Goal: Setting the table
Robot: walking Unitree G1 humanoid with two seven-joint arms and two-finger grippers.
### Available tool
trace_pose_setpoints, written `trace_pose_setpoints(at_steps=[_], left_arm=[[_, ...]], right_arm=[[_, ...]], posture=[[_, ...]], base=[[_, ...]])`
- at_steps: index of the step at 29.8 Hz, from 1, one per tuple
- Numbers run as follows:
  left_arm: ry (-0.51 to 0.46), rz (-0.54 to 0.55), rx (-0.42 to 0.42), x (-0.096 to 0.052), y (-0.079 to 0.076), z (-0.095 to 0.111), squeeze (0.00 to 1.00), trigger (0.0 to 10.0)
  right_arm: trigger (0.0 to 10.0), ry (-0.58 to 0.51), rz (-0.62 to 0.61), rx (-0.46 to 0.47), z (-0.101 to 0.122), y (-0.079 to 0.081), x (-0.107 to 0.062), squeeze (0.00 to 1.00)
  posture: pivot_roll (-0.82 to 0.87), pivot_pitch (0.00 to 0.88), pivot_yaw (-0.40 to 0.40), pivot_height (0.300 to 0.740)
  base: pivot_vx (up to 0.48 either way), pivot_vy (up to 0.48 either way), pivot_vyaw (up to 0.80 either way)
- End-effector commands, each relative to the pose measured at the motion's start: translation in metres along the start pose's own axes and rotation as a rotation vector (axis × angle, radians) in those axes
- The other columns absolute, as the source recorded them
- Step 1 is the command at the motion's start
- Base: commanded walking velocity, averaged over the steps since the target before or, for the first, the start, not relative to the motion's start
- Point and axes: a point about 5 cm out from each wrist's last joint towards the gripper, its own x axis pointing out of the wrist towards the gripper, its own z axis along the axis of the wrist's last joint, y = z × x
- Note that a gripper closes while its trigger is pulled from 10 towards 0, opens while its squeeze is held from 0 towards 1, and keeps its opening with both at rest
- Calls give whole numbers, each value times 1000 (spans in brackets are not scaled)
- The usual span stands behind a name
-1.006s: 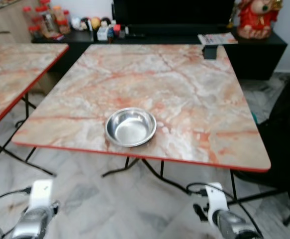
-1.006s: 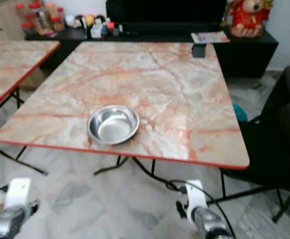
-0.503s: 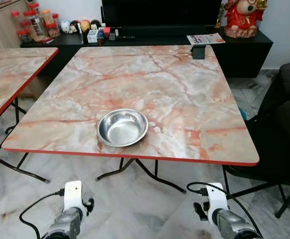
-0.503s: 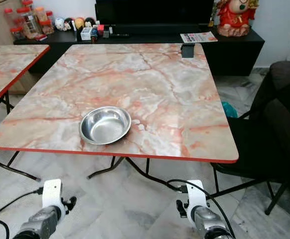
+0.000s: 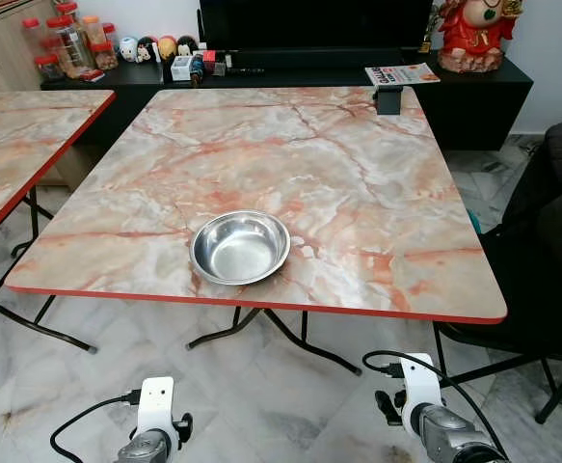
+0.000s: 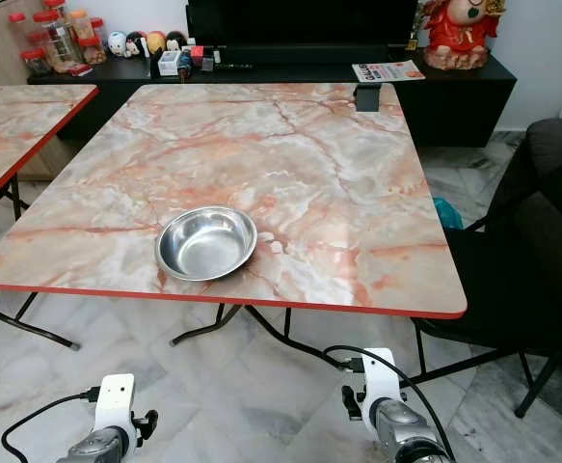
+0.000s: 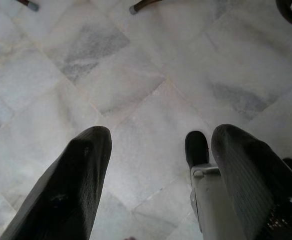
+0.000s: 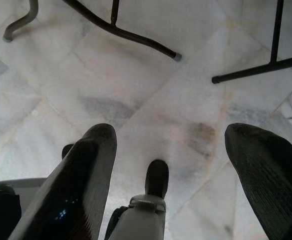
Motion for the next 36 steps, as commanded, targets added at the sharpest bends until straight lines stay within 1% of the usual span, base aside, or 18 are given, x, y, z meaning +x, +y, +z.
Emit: trace_pose_setpoints(at_steps=[1, 3, 19, 22, 36], left_arm=[[0, 15, -13, 0, 4, -1, 0, 10000], [10, 12, 13, 0, 2, -3, 0, 10000], [19, 34, 9, -1, 5, -4, 0, 10000], [18, 38, 11, -1, 6, -5, 0, 10000], [23, 46, 18, -1, 9, -5, 0, 10000]], right_arm=[[10000, -3, 2, 25, 2, 2, 0, 0], [10000, -4, -6, 2, 3, 1, 0, 0], [10000, -8, -2, 22, 2, 4, 1, 0], [10000, -7, 0, 20, 2, 5, 1, 0], [10000, -10, 6, 24, 1, 6, 1, 0]], posture=[[-70, 41, 67, 740], [-70, 41, 67, 740], [-68, 40, 78, 740], [-66, 38, 82, 740], [-62, 44, 85, 740]], base=[[0, 304, -800], [0, 311, -394], [0, 316, 0], [0, 322, -710], [0, 339, 0]])
